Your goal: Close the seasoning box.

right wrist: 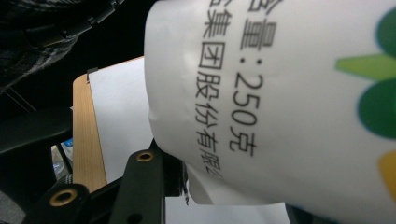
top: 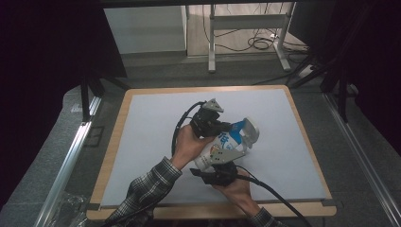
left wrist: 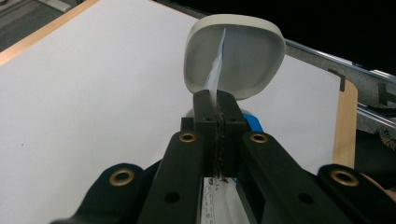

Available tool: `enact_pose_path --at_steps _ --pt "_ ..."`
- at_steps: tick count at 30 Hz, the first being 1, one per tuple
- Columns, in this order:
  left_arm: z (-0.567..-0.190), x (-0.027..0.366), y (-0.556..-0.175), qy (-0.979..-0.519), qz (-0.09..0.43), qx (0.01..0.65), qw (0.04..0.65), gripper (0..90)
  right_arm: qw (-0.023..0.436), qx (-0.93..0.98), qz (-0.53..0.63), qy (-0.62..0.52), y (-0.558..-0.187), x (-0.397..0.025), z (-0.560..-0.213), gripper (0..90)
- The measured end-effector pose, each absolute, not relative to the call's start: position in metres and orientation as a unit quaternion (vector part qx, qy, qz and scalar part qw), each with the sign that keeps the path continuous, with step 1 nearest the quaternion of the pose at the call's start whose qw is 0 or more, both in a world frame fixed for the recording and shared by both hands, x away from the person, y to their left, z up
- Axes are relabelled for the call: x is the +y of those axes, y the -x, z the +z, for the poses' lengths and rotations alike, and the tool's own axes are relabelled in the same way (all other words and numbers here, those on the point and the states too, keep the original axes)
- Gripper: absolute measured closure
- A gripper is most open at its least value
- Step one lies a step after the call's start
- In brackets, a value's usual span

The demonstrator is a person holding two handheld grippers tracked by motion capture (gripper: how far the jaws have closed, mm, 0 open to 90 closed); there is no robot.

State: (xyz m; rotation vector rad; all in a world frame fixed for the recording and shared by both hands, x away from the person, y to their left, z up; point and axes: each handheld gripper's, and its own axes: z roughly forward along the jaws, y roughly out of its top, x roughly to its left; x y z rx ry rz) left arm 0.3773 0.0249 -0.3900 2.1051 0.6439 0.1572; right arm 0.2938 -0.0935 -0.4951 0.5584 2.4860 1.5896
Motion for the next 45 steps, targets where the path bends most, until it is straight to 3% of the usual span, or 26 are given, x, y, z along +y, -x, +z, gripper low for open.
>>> enact_pose_path --at_steps 45 --pt "-0.3859 0.0201 -0.3789 -0.861 0.066 0.262 0.43 89.2 0.069 0.822 0.528 -0.201 -0.2938 -0.092 -0.4939 66.1"
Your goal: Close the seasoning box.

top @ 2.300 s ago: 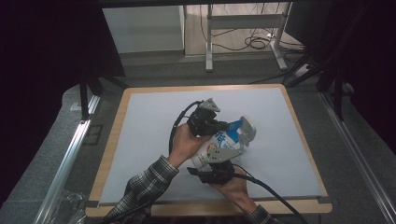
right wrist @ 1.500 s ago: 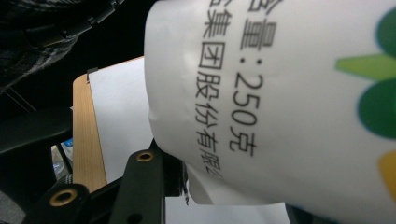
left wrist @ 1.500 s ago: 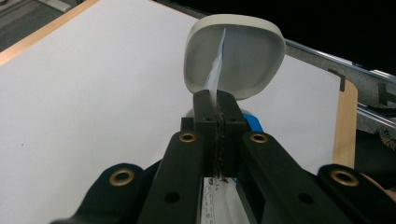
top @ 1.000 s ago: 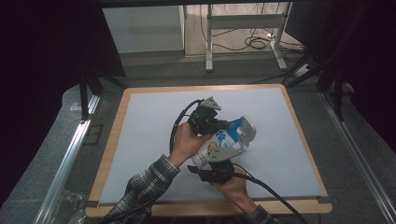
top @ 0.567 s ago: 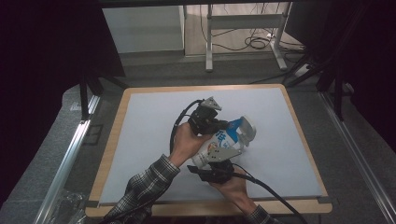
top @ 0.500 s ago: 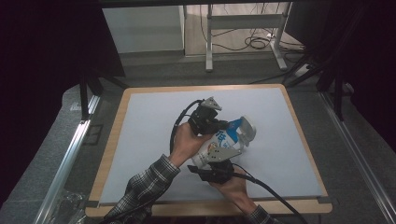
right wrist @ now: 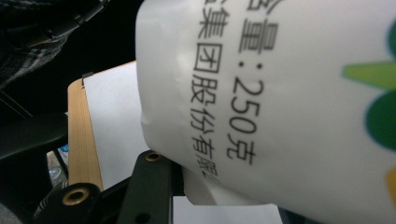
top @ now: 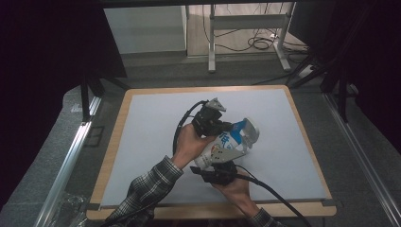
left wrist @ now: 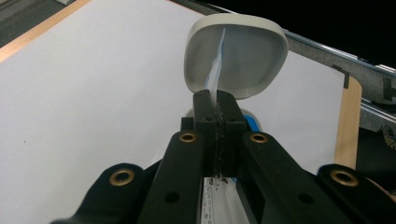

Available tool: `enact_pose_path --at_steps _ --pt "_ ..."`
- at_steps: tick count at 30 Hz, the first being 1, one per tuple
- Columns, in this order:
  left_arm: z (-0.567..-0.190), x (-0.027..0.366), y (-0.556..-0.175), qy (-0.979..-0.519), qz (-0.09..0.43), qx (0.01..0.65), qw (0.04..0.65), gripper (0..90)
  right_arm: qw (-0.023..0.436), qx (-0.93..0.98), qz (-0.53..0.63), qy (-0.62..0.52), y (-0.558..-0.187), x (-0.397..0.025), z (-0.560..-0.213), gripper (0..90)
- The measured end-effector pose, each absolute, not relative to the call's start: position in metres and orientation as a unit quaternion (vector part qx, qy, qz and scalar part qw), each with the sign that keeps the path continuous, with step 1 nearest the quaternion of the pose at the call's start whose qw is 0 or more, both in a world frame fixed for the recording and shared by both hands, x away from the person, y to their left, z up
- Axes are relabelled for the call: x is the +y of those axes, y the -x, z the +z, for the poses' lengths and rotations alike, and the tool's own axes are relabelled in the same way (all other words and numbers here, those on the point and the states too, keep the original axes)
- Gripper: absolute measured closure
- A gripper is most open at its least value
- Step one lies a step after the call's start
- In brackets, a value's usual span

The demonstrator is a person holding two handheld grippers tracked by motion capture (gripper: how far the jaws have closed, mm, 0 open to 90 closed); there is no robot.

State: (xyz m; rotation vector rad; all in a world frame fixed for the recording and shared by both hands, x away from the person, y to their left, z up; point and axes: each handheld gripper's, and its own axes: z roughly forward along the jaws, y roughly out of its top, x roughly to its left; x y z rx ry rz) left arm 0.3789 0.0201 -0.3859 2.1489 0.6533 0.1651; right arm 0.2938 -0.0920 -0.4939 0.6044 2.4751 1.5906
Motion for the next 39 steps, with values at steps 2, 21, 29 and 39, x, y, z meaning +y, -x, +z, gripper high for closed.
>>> enact_pose_path --at_steps 2,21,29,39 --pt "-0.3856 0.0199 -0.3789 -0.862 0.066 0.262 0.429 89.2 0.069 0.822 0.529 -0.201 -0.2939 -0.092 -0.4938 66.1" --pt "-0.3853 0.0179 -0.3785 -0.864 0.064 0.262 0.425 89.1 0.074 0.821 0.531 -0.197 -0.2941 -0.0915 -0.4929 66.1" --pt "-0.3853 0.0177 -0.3785 -0.863 0.062 0.263 0.426 89.0 0.077 0.82 0.532 -0.196 -0.294 -0.0911 -0.4925 66.1" --pt "-0.3843 0.0167 -0.3789 -0.864 0.063 0.265 0.423 88.9 0.076 0.818 0.536 -0.195 -0.2941 -0.0912 -0.4917 66.2"
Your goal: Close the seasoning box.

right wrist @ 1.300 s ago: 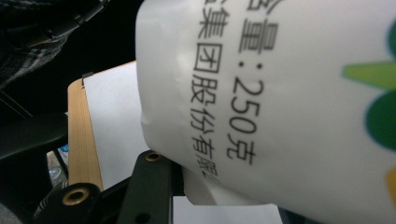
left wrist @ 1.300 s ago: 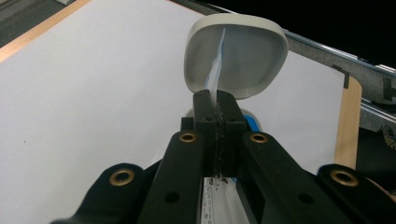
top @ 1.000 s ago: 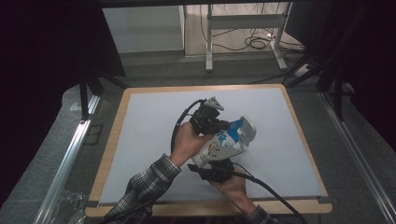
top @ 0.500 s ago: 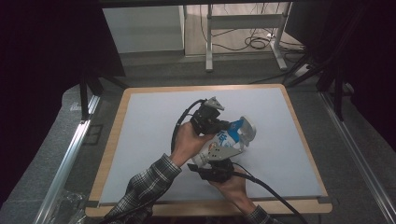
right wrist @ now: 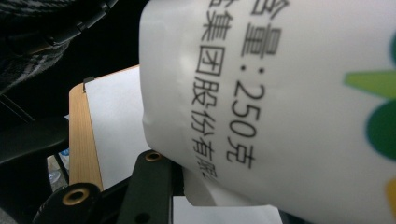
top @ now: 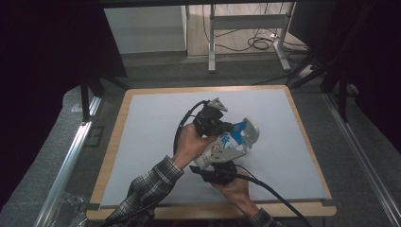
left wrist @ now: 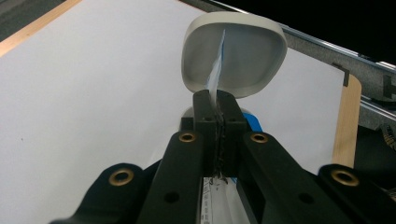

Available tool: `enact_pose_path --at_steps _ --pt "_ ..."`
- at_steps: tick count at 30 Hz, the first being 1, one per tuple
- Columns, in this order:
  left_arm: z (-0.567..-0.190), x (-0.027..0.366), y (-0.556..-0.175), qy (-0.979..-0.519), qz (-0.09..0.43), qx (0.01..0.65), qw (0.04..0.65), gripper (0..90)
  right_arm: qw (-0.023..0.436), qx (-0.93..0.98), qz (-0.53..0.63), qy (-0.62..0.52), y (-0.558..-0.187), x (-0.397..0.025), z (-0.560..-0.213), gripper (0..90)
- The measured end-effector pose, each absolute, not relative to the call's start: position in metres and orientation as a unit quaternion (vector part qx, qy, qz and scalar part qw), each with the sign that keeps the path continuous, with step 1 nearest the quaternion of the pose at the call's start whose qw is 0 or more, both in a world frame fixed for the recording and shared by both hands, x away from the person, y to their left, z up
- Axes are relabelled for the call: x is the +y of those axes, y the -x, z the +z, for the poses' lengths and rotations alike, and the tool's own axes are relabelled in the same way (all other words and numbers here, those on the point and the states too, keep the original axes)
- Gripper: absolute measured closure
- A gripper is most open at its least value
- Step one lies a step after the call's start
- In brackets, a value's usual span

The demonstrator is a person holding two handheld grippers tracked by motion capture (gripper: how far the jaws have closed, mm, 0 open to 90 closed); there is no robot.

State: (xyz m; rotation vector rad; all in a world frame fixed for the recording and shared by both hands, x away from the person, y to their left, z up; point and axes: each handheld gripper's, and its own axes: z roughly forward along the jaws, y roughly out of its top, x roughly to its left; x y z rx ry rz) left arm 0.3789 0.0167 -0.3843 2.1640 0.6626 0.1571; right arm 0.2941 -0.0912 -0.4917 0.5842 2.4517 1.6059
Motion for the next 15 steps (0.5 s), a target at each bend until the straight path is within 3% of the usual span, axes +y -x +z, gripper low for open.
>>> enact_pose_path --at_steps 15 --pt "-0.3827 0.0152 -0.3796 -0.867 0.059 0.264 0.418 88.9 0.079 0.816 0.539 -0.192 -0.2937 -0.0913 -0.49 65.4"
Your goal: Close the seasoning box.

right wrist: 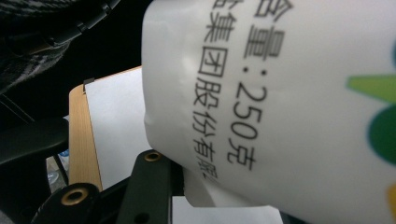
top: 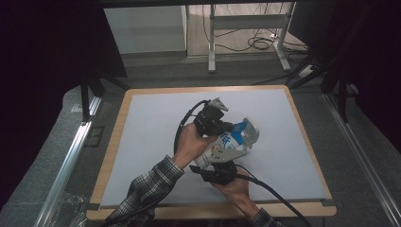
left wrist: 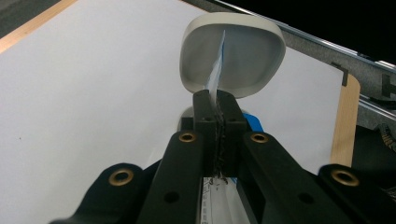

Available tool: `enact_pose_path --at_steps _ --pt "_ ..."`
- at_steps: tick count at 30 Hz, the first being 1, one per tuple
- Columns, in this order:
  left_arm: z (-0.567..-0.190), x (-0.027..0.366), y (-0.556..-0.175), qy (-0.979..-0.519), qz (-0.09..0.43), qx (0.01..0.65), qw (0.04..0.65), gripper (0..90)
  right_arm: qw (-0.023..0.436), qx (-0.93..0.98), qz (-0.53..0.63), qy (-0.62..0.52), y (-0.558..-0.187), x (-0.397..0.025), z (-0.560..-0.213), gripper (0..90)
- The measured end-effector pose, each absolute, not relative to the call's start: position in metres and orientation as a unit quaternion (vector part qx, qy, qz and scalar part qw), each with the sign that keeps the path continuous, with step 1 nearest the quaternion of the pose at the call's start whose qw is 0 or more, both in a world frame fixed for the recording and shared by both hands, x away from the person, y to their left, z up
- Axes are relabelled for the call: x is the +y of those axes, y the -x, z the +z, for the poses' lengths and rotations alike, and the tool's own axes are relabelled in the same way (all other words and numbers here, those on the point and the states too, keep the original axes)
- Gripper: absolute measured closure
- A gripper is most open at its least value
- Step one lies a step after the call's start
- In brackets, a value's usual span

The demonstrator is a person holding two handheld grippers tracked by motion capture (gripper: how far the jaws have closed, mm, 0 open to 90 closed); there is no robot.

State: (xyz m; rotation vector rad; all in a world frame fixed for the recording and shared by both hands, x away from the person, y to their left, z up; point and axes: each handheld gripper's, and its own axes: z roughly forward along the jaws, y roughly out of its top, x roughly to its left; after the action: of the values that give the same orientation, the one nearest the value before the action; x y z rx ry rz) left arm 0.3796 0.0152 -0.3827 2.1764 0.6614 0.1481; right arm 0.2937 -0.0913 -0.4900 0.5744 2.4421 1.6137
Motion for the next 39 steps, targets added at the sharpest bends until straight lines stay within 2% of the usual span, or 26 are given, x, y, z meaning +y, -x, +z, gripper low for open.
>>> enact_pose_path --at_steps 5,39 --pt "-0.3826 0.0135 -0.3792 -0.868 0.058 0.264 0.417 88.8 0.074 0.816 0.539 -0.194 -0.2937 -0.0914 -0.4891 62.0" --pt "-0.3785 0.0103 -0.3811 -0.875 0.06 0.265 0.4 88.8 0.06 0.809 0.55 -0.199 -0.2943 -0.0915 -0.4887 60.7"
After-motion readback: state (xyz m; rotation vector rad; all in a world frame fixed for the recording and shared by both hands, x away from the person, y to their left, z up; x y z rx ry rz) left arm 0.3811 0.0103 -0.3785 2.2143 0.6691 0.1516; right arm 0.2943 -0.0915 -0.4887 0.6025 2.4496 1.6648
